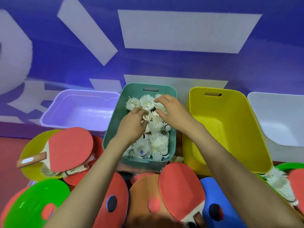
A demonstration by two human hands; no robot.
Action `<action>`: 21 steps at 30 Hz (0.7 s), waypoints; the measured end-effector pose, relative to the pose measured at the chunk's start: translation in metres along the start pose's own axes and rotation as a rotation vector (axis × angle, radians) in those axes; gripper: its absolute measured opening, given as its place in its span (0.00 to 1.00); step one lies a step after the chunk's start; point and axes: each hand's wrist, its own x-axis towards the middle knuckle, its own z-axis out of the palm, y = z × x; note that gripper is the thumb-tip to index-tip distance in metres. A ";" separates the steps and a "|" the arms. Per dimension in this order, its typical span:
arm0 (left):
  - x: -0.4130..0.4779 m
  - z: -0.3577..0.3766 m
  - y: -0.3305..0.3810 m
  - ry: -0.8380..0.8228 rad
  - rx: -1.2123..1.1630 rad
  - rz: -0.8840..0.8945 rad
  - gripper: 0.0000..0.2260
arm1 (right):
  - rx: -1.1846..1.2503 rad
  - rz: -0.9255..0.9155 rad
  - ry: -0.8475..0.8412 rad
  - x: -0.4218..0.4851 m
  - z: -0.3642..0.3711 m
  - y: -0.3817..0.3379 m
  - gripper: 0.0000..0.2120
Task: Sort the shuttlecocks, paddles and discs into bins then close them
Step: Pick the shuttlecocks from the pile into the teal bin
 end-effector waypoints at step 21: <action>-0.152 0.128 0.198 0.168 -0.218 0.201 0.08 | 0.167 0.104 0.262 -0.293 -0.067 0.105 0.13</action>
